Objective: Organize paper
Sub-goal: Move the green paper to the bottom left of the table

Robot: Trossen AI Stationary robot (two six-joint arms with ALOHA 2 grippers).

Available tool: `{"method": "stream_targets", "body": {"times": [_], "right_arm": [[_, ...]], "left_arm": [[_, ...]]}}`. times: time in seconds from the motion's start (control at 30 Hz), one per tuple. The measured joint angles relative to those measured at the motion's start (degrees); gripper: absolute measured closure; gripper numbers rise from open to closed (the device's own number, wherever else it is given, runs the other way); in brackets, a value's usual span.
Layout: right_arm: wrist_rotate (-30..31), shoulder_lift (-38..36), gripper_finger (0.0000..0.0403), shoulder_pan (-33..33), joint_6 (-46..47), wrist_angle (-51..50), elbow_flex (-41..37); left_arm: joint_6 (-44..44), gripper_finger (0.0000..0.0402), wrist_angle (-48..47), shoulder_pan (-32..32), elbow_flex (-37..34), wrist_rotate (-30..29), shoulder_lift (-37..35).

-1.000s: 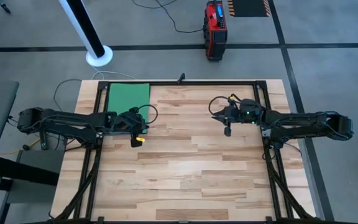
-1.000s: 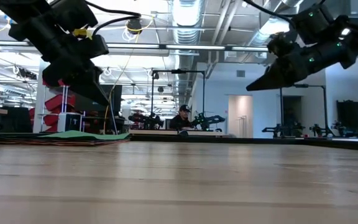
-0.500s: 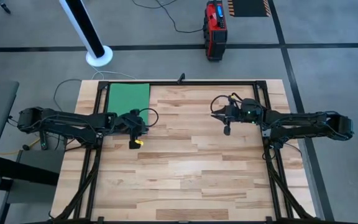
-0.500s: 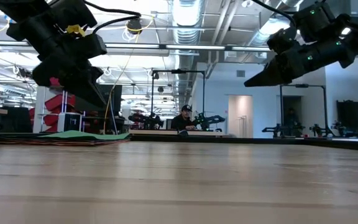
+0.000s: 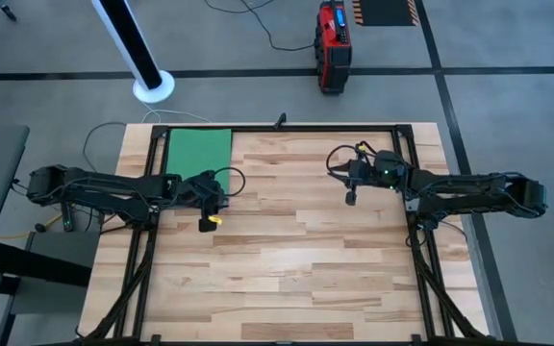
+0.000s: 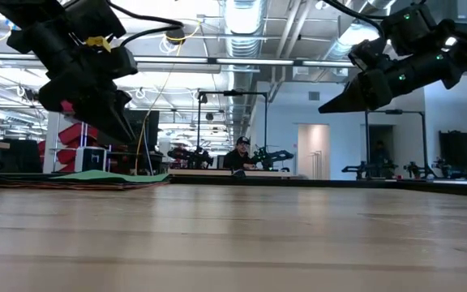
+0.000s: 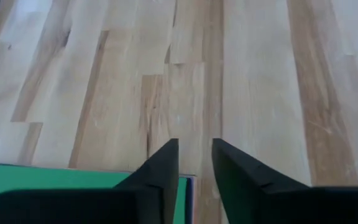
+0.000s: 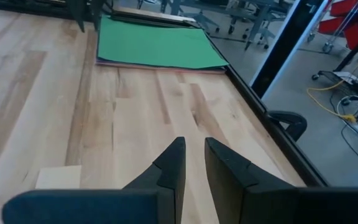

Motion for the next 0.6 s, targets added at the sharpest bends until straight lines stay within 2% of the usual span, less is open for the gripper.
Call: {"method": "stream_targets", "body": {"times": [0.13, 0.37, 0.6], "right_arm": [[0.0, 0.0, 0.0344, 0.0, 0.82, -0.04, 0.0], [-0.02, 0.0, 0.0344, 0.0, 0.44, -0.41, 0.0], [-0.02, 0.0, 0.0344, -0.04, 0.44, -0.48, 0.0]], "left_arm": [[-0.26, 0.0296, -1.26, 0.0, 0.0, -0.38, 0.0], [-0.81, 0.0306, -5.8, -0.18, 0.0, 0.66, 0.04], [-0.59, 0.0306, -5.81, -0.83, 0.0, 0.38, 1.13]]}}
